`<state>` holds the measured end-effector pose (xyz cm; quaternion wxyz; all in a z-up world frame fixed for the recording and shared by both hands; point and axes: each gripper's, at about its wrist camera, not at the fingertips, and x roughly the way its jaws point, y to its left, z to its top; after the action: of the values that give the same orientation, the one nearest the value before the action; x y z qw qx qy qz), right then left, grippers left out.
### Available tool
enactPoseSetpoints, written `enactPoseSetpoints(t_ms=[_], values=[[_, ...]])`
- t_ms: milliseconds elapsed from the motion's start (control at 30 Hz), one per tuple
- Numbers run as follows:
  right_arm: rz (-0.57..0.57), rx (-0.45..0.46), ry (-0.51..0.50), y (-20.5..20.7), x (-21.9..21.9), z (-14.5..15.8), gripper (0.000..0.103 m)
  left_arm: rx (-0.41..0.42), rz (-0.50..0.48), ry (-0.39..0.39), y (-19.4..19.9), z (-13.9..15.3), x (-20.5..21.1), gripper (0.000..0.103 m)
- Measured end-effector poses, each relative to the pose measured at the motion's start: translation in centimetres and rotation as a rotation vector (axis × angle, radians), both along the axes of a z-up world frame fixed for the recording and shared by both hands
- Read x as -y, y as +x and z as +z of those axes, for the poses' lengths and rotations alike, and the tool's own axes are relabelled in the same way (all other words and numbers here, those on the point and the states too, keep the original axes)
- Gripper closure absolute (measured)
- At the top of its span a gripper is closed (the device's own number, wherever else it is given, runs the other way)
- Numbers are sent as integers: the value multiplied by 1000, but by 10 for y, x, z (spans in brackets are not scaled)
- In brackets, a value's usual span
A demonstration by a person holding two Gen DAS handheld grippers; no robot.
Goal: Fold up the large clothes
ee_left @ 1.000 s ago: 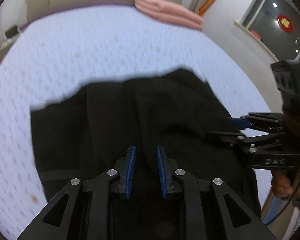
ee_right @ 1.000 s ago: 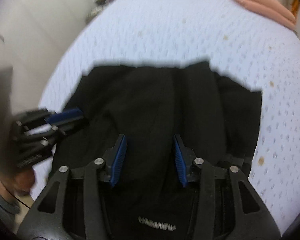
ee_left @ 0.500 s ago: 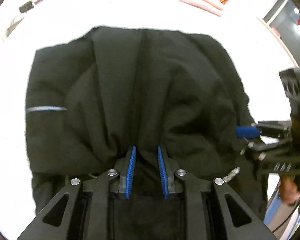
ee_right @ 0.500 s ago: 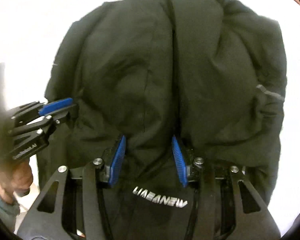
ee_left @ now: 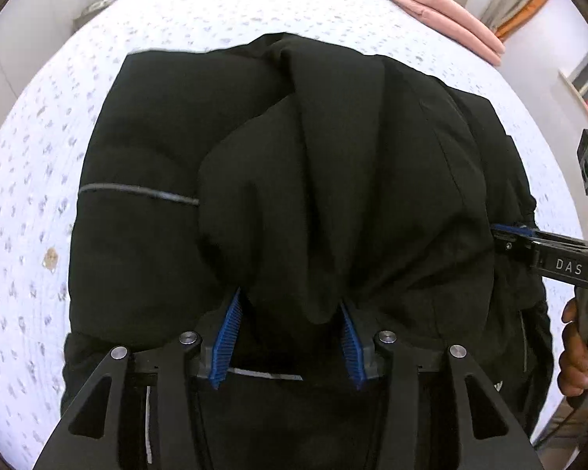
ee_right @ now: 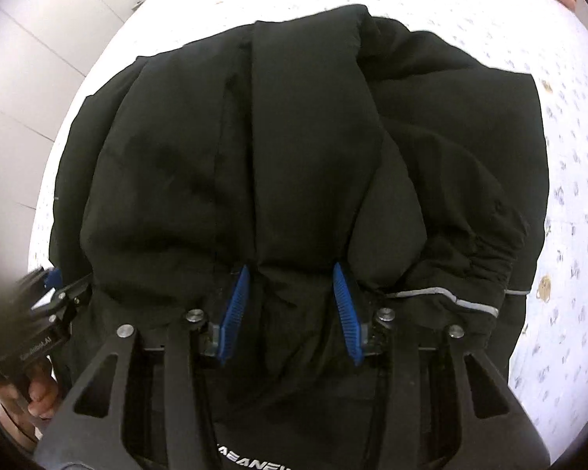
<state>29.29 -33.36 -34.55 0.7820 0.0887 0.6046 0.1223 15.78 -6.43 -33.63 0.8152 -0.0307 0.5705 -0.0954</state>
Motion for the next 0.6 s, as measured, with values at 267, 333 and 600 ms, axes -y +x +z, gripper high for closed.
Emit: enactPoseSetpoints(t_ms=[267,333,600], values=[[-42,32,144,-68,44,29,57,39,12,-72,-49,41,-27,52],[-52,44,146,-93,52,39,49,37,13,-57,-63,51,-36,51],[-133,-38,39,-206,79,65,38,-40,54,6,-125,51,-122,50]])
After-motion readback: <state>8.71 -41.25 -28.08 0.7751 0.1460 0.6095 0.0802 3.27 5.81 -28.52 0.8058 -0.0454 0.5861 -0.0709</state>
